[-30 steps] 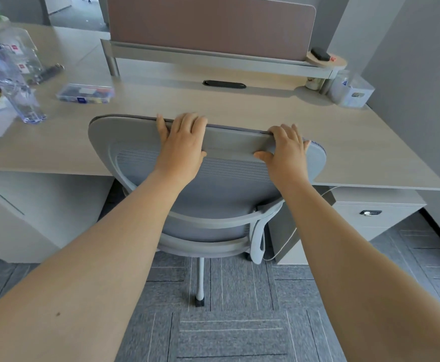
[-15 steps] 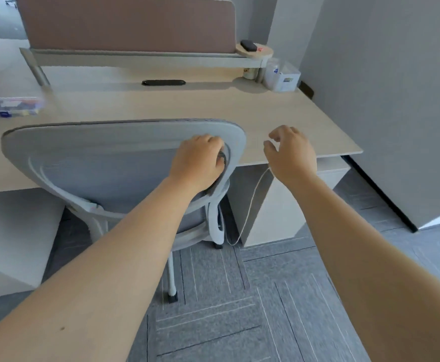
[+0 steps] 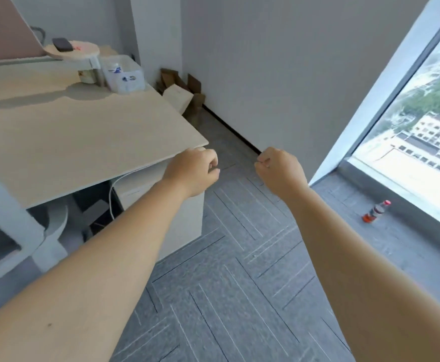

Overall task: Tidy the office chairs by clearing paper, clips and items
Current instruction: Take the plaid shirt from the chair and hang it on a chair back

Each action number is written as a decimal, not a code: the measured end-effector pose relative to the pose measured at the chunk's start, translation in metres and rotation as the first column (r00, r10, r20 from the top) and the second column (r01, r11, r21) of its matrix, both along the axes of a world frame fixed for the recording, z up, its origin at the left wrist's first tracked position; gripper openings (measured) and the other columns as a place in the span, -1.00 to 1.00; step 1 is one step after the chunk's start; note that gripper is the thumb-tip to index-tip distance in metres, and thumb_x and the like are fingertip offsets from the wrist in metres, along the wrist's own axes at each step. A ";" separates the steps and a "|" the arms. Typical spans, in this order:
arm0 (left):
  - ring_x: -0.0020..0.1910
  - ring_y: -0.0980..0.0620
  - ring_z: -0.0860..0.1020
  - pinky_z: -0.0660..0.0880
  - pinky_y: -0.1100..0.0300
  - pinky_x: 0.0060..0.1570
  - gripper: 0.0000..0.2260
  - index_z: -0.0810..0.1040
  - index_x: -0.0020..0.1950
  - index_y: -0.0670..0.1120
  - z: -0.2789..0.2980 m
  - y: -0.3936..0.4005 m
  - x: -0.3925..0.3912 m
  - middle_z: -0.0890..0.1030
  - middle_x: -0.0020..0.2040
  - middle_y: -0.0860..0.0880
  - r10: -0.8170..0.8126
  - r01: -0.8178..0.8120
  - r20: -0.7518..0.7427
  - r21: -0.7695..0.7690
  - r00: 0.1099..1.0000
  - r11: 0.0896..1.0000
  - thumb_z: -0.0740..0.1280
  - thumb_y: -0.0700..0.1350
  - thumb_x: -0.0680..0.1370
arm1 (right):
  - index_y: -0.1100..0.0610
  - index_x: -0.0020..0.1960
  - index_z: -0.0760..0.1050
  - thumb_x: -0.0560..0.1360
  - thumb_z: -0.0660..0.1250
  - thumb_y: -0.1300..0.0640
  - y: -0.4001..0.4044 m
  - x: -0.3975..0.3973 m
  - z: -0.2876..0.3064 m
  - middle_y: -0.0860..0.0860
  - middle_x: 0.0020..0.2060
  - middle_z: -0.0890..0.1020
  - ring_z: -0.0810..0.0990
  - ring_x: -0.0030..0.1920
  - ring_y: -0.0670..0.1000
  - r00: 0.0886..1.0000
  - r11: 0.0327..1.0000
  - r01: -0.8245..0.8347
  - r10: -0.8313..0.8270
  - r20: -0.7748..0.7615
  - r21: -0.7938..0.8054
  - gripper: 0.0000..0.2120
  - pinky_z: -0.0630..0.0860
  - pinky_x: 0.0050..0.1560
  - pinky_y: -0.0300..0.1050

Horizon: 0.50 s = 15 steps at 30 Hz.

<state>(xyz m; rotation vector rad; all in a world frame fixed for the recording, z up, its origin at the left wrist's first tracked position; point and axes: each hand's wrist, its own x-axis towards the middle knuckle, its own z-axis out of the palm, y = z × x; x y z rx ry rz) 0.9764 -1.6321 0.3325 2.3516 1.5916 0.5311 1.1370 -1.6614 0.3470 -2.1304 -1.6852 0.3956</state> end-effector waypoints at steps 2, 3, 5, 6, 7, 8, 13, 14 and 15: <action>0.10 -0.15 0.50 0.42 0.11 -0.01 -0.81 0.53 0.06 -0.20 0.003 0.020 0.033 0.60 0.09 -0.15 -0.031 0.031 -0.016 -0.011 0.999 0.999 0.24 -0.13 0.52 | 0.28 0.16 0.48 0.52 0.16 0.22 0.014 0.036 0.001 0.20 0.13 0.59 0.54 0.09 0.25 0.999 0.999 0.042 -0.043 -0.019 -0.008 -0.73 0.55 0.10 0.12; 0.09 -0.15 0.50 0.40 0.11 -0.04 -0.81 0.53 0.06 -0.19 0.004 0.031 0.048 0.60 0.08 -0.15 -0.047 0.047 -0.026 -0.011 0.999 0.999 0.24 -0.13 0.53 | 0.31 0.16 0.47 0.51 0.16 0.24 0.022 0.051 0.001 0.22 0.12 0.60 0.54 0.09 0.26 0.998 0.998 0.058 -0.058 -0.025 -0.006 -0.73 0.54 0.11 0.14; 0.08 -0.14 0.49 0.40 0.11 -0.05 -0.81 0.52 0.06 -0.19 0.006 0.056 0.076 0.58 0.07 -0.15 -0.084 0.084 -0.049 0.003 0.995 0.996 0.24 -0.12 0.53 | 0.34 0.15 0.46 0.50 0.17 0.27 0.042 0.075 -0.002 0.24 0.10 0.61 0.54 0.10 0.27 0.997 0.997 0.078 -0.078 -0.023 0.003 -0.73 0.54 0.11 0.16; 0.09 -0.13 0.48 0.41 0.09 -0.02 -0.80 0.52 0.07 -0.19 0.006 0.071 0.088 0.58 0.07 -0.15 -0.102 0.103 -0.064 0.012 0.993 0.995 0.24 -0.11 0.53 | 0.35 0.14 0.46 0.50 0.17 0.27 0.054 0.085 -0.004 0.25 0.10 0.60 0.55 0.10 0.27 0.996 0.997 0.082 -0.082 -0.018 0.006 -0.73 0.55 0.11 0.17; 0.10 -0.13 0.48 0.42 0.08 0.00 -0.80 0.51 0.08 -0.19 0.006 0.086 0.098 0.58 0.07 -0.15 -0.118 0.120 -0.081 0.019 0.990 0.993 0.23 -0.11 0.54 | 0.35 0.15 0.46 0.50 0.16 0.28 0.068 0.094 -0.006 0.25 0.11 0.60 0.55 0.10 0.28 0.997 0.997 0.081 -0.081 -0.010 0.007 -0.73 0.56 0.10 0.18; 0.12 -0.13 0.47 0.43 0.07 0.02 -0.79 0.51 0.09 -0.19 0.004 0.103 0.107 0.58 0.08 -0.15 -0.130 0.133 -0.102 0.022 0.986 0.991 0.23 -0.11 0.54 | 0.35 0.15 0.46 0.50 0.16 0.28 0.083 0.102 -0.008 0.25 0.12 0.59 0.55 0.10 0.28 0.997 0.997 0.078 -0.078 -0.002 0.004 -0.73 0.56 0.10 0.18; 0.15 -0.14 0.46 0.43 0.03 0.03 -0.76 0.48 0.14 -0.18 -0.008 0.208 0.133 0.56 0.13 -0.14 -0.142 0.150 -0.189 0.027 0.972 0.988 0.23 -0.08 0.55 | 0.34 0.16 0.47 0.52 0.17 0.26 0.184 0.132 -0.013 0.25 0.12 0.59 0.53 0.14 0.26 0.998 1.000 0.029 -0.028 0.058 -0.009 -0.73 0.53 0.16 0.13; 0.16 -0.14 0.45 0.43 0.04 0.02 -0.75 0.48 0.14 -0.18 -0.008 0.232 0.136 0.55 0.14 -0.14 -0.142 0.150 -0.202 0.022 0.969 0.988 0.22 -0.07 0.55 | 0.34 0.15 0.47 0.52 0.17 0.26 0.207 0.137 -0.012 0.25 0.12 0.58 0.52 0.14 0.26 0.997 1.000 0.020 -0.019 0.068 -0.015 -0.73 0.53 0.16 0.13; 0.16 -0.13 0.45 0.43 0.04 0.02 -0.75 0.48 0.15 -0.18 -0.007 0.257 0.139 0.55 0.14 -0.14 -0.144 0.150 -0.215 0.013 0.966 0.989 0.22 -0.06 0.55 | 0.34 0.15 0.47 0.52 0.17 0.26 0.231 0.142 -0.010 0.25 0.12 0.58 0.52 0.14 0.26 0.997 1.000 0.013 -0.012 0.078 -0.023 -0.74 0.52 0.15 0.12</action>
